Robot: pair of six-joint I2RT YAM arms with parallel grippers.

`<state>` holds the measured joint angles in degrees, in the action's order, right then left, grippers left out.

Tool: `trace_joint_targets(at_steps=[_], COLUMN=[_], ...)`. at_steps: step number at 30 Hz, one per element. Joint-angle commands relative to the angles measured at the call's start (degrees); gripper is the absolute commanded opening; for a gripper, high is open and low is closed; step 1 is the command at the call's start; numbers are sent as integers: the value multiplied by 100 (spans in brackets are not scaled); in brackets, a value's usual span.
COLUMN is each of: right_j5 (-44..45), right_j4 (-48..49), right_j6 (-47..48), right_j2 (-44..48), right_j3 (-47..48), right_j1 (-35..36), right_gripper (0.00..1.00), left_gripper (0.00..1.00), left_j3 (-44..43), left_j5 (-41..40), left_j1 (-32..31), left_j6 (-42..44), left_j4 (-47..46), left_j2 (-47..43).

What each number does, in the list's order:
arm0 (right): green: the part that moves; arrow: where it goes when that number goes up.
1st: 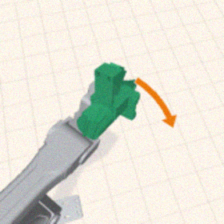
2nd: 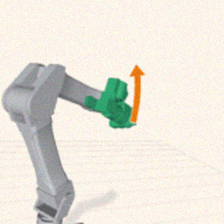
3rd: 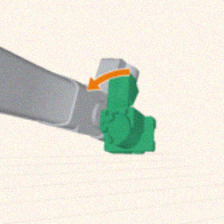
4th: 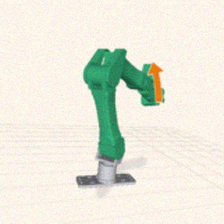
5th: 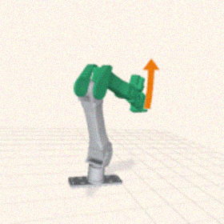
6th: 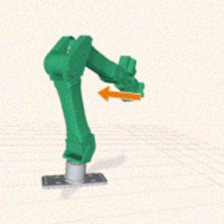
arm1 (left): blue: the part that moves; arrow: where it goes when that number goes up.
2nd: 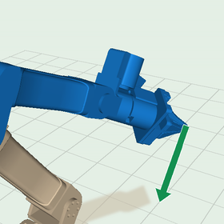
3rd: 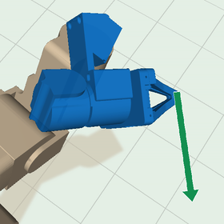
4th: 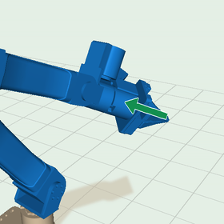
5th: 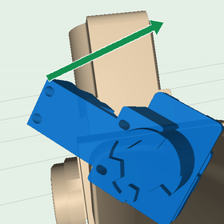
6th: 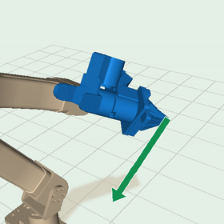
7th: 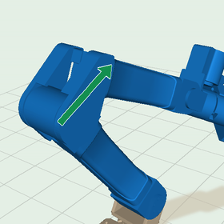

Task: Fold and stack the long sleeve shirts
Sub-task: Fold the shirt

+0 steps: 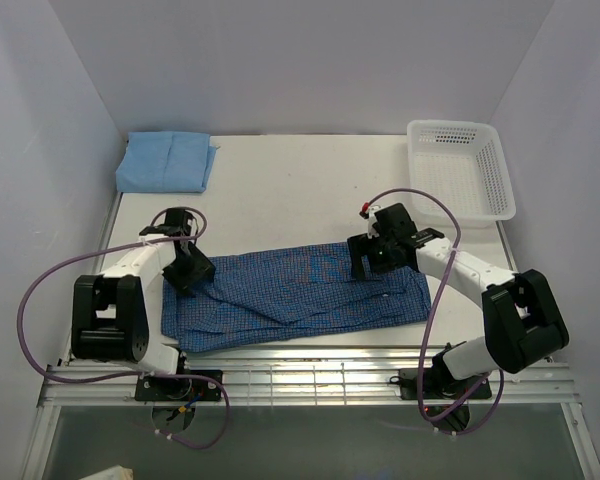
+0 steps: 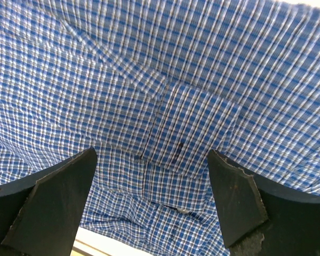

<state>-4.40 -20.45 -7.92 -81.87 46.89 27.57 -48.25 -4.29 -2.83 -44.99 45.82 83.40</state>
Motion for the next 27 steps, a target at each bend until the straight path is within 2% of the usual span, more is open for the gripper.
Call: trace_joint_targets(at_steps=[1, 5, 7, 11, 13, 16, 17, 18, 21, 22, 24, 25, 27], right_j5=[150, 142, 46, -69, -200, -734, -824, -904, -1220, -1395, -1597, -1955, -2414], right_j4=[-12, 128, 225, 287, 322, 296, 287, 278, 234, 234, 295, 357, 585], right_j6=[186, 256, 247, 230, 151, 37, -16, -60, -157, -209, -297, -332, -412], right_j2=[-110, -444, -698, -945, -989, -1025, -1016, -963, -779, -744, -717, -752, -944], right_j3=[390, 514, 557, 523, 470, 321, 216, 154, -126, -189, -303, -321, -304], right_j1=[11, -24, -59, -68, -77, -77, -68, -59, 46, 107, 335, 423, 704], right_gripper=[90, 90, 90, 90, 90, 90, 90, 90, 90, 90, 90, 90, 90], left_gripper=[69, 69, 69, 65, 65, 63, 63, 62, 65, 66, 68, 69, 69], left_j3=[87, 97, 53, -640, -1552, -3169, -3608, -4535, -6051, -7083, -8134, -9026, -9413], left_j5=[-72, 376, 850, 1361, 1178, 1448, 1527, 1563, 1414, 1492, 1843, 2010, 2493], left_j1=[37, 28, 19, -94, -235, -393, -463, -560, -920, -1008, -1044, -1044, -1062], left_j6=[-106, -133, -176, -229, -133, 61, 139, 175, 307, 316, 141, 35, -324], left_j4=[-205, -626, -1055, -1400, -1436, -1357, -1305, -1243, -874, -760, -733, -881, -1336], left_j2=[168, 528, 879, 1880, 2659, 3584, 4170, 4472, 5667, 6001, 7017, 7346, 7961])
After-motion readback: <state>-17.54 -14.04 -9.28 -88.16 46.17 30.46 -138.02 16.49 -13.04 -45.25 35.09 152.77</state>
